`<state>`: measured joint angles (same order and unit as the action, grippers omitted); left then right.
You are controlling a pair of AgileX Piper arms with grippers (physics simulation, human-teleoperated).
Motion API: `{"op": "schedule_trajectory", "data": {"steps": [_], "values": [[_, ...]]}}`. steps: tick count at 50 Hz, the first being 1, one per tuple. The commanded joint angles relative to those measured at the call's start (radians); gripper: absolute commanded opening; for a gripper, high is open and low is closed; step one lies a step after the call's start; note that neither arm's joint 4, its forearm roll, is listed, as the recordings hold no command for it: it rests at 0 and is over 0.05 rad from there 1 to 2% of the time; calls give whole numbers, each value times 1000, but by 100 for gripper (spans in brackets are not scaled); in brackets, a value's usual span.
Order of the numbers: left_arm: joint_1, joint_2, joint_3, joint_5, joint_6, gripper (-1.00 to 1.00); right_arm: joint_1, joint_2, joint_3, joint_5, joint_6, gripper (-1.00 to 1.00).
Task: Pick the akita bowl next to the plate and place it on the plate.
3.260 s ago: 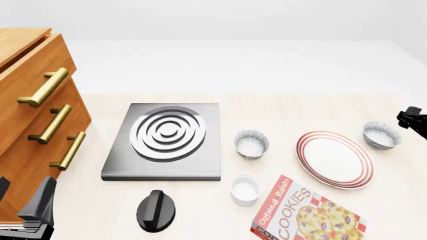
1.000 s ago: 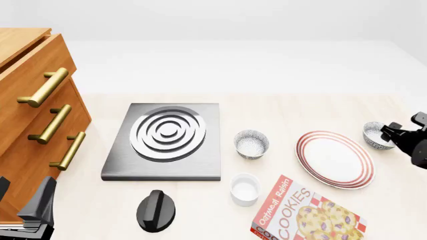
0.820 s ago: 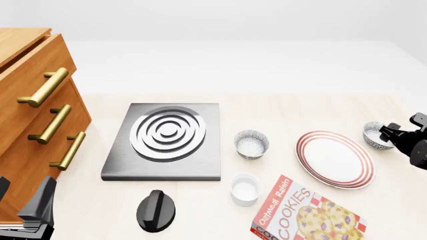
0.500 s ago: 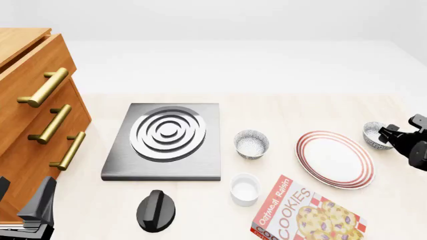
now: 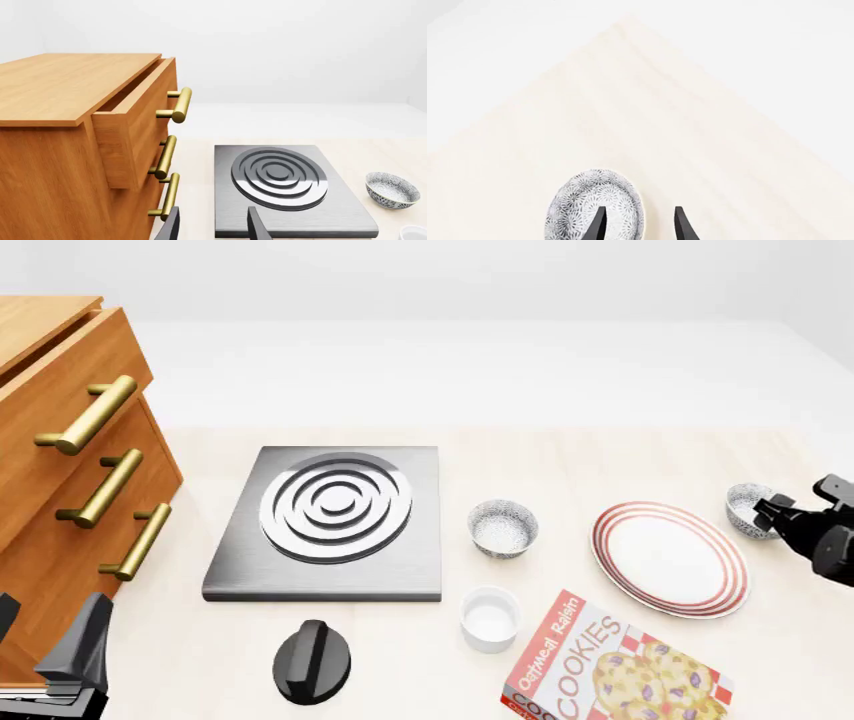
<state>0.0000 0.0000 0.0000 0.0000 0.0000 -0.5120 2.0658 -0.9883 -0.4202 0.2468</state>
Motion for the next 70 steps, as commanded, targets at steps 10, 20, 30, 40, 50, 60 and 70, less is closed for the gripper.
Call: {"op": "schedule_trajectory", "data": {"steps": [10,20,30,40,50,60,70], "values": [[0,0,0,0,0,100,0,48,-16,-3,14,100],[0,0,0,0,0,100,-6,60,-20,-2,7,100],[0,0,0,0,0,100,-27,58,-25,4,-4,-100],[0,0,0,0,0,100,-41,49,-35,19,2,-100],[0,0,0,0,0,100,-37,3,-34,50,20,-100],[0,0,0,0,0,100,-23,-54,-27,79,49,-100],[0,0,0,0,0,100,-13,-97,-27,106,73,-100]]}}
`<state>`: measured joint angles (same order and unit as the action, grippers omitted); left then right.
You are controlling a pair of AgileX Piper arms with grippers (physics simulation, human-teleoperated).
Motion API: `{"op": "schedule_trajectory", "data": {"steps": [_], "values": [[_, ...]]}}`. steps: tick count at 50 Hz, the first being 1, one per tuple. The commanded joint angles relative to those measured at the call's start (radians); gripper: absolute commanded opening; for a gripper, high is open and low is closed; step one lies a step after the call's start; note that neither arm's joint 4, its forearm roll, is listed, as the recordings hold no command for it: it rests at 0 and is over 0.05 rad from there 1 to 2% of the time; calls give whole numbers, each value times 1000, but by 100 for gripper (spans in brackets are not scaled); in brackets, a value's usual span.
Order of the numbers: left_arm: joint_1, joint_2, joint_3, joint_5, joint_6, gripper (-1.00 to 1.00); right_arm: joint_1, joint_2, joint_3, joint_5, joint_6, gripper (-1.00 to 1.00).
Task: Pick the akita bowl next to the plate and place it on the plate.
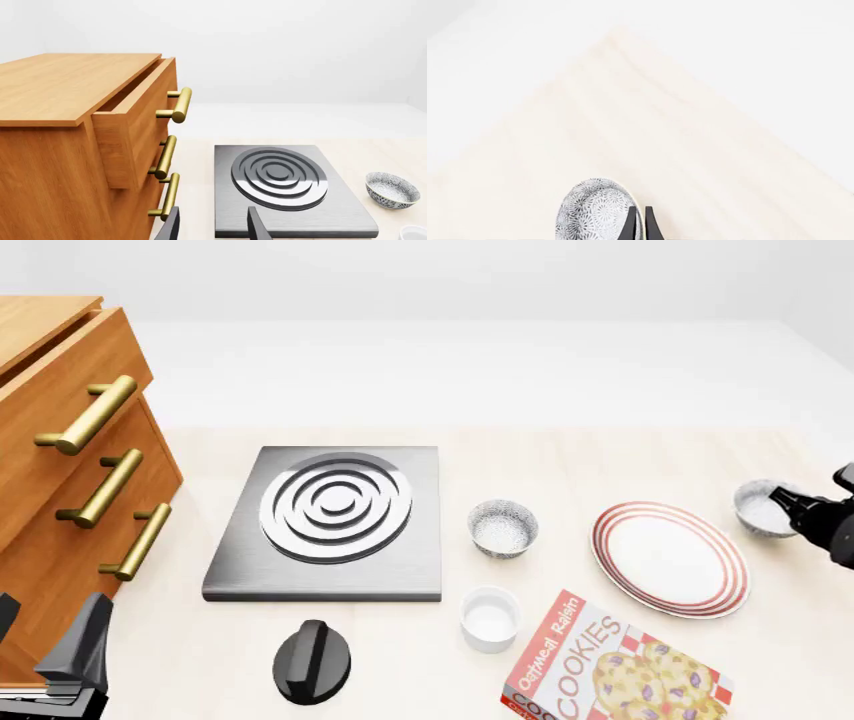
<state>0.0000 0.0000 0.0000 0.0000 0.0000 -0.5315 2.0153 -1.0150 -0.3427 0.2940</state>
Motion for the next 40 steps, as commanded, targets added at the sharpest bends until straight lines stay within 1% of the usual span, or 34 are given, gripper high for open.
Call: {"op": "schedule_trajectory", "data": {"steps": [1,22,23,38,40], "values": [[0,0,0,0,0,100,7,-48,-1,31,27,-100],[0,0,0,0,0,100,30,-132,20,64,69,-100],[0,0,0,0,0,100,38,-140,23,70,80,-100],[0,0,0,0,0,100,84,-229,74,77,108,-100],[0,0,0,0,0,100,96,-239,78,84,125,-100]]}}
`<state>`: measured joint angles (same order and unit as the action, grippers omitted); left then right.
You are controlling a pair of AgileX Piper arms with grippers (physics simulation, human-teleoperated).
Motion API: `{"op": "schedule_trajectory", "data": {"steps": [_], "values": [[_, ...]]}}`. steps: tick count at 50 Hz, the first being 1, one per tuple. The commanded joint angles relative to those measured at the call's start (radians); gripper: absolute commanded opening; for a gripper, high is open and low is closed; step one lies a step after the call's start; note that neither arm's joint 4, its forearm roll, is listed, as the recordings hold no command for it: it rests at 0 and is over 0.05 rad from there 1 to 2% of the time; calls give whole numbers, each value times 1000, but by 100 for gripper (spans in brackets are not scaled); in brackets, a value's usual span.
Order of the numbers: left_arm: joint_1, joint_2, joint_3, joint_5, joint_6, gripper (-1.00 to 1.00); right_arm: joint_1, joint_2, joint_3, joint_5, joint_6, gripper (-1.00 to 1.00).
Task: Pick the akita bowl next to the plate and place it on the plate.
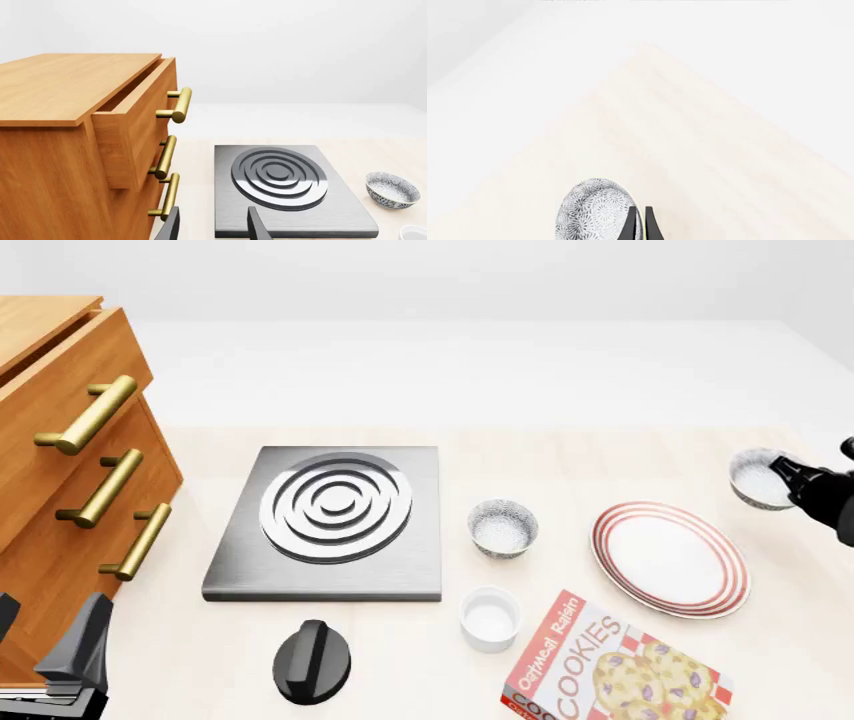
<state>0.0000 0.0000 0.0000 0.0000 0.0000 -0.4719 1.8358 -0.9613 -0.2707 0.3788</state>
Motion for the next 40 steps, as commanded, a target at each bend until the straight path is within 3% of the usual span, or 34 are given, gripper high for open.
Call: {"op": "schedule_trajectory", "data": {"steps": [1,40], "values": [[0,0,0,0,0,100,41,-69,30,13,41,-100],[0,0,0,0,0,100,152,-311,188,29,104,-100]]}}
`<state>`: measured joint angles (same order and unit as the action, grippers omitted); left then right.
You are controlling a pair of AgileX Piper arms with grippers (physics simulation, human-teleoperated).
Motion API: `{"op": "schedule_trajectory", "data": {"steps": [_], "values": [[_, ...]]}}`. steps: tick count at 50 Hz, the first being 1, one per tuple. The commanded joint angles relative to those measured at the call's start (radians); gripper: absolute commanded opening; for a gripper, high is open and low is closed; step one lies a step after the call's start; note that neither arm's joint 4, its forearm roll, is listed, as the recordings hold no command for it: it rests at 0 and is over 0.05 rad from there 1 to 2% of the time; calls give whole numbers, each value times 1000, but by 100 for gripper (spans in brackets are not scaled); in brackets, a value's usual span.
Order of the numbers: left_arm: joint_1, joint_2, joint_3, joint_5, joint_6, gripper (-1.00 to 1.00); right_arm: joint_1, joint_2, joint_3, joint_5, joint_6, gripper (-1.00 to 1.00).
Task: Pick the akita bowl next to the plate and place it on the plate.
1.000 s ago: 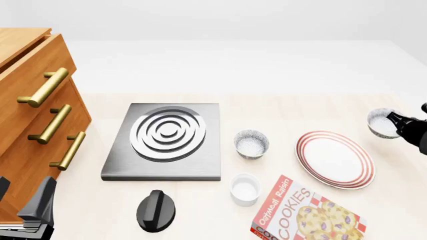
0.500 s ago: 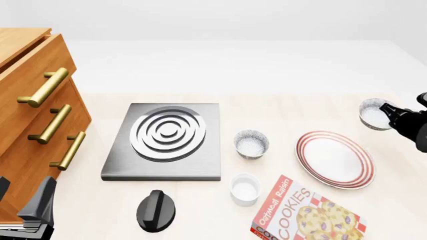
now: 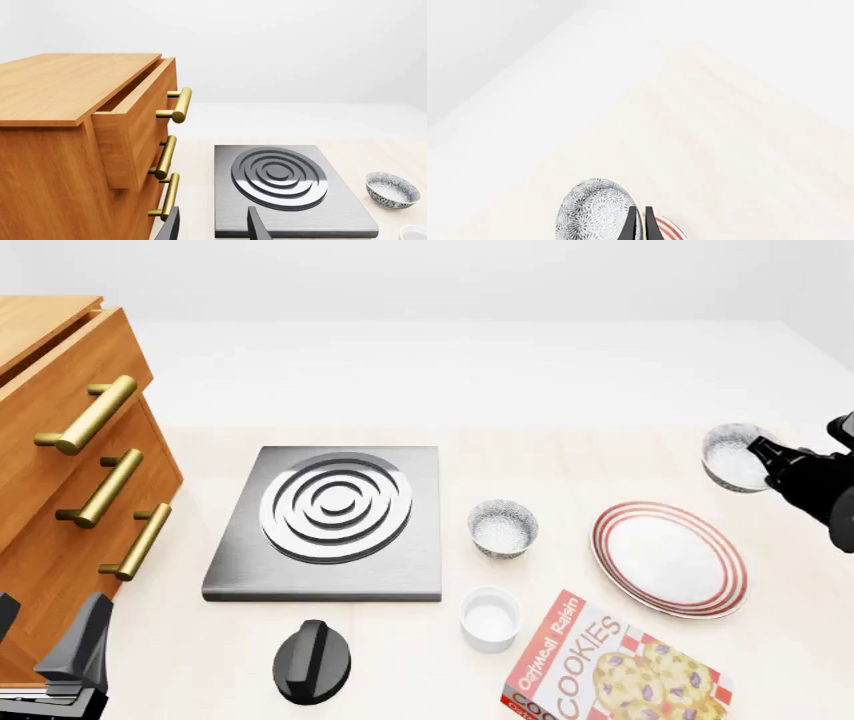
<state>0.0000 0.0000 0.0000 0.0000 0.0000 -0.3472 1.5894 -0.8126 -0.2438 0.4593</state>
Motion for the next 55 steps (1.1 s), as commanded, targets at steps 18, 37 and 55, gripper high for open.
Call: {"op": "schedule_trajectory", "data": {"steps": [18,37,55], "values": [[0,0,0,0,0,100,78,-161,131,-13,34,-100],[0,0,0,0,0,100,130,-218,239,-59,45,-100],[0,0,0,0,0,100,151,-229,308,-103,45,-100]]}}
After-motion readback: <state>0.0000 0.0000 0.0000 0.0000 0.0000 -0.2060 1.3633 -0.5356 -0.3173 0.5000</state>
